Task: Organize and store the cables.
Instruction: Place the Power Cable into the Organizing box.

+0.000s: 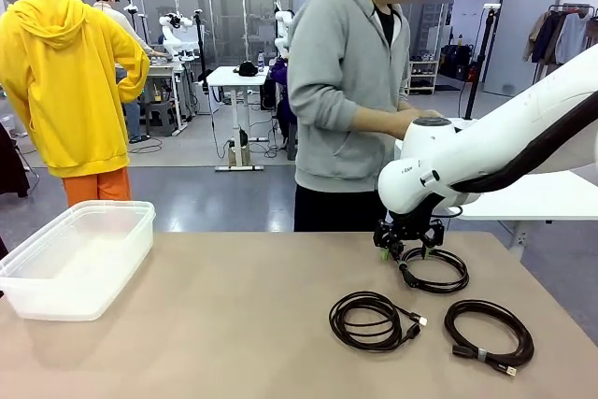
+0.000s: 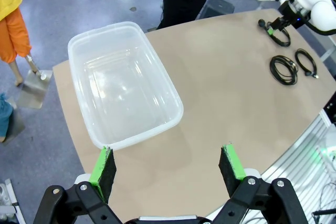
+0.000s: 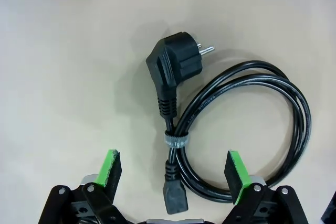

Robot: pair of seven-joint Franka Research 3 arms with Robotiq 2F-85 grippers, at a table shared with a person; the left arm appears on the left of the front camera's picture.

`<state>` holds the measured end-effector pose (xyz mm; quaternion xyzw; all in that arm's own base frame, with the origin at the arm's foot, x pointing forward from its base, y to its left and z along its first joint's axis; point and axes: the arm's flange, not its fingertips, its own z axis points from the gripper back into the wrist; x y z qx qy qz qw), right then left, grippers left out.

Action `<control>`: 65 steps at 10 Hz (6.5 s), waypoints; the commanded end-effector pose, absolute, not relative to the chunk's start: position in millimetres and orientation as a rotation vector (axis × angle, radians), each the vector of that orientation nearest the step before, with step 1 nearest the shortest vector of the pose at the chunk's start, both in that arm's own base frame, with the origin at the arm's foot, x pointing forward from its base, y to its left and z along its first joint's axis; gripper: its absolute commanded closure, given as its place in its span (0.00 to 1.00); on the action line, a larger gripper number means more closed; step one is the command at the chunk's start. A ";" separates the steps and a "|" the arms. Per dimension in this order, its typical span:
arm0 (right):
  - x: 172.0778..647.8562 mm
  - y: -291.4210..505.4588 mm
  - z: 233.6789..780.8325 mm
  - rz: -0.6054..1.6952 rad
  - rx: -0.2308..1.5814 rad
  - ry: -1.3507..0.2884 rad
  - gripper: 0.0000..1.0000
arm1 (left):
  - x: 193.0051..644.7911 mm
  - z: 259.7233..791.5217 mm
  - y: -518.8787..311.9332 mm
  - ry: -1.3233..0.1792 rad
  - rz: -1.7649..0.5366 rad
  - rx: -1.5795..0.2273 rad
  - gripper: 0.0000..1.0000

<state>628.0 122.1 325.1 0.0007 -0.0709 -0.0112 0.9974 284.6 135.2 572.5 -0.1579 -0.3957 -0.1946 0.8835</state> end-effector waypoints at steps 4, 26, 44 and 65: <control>642.8 129.6 310.2 -0.060 0.063 -0.104 0.00 | 284.8 572.8 134.7 -0.825 -0.409 -0.329 0.00; 579.3 124.5 447.1 -0.025 -0.003 -0.087 0.99 | 284.8 572.8 134.7 -0.825 -0.409 -0.329 0.00; 549.2 506.0 381.4 0.194 -0.252 -0.101 0.82 | 284.8 572.8 134.7 -0.825 -0.409 -0.329 0.00; 481.2 182.0 517.3 0.607 0.292 -0.209 0.00 | 284.8 572.8 134.7 -0.825 -0.409 -0.329 0.00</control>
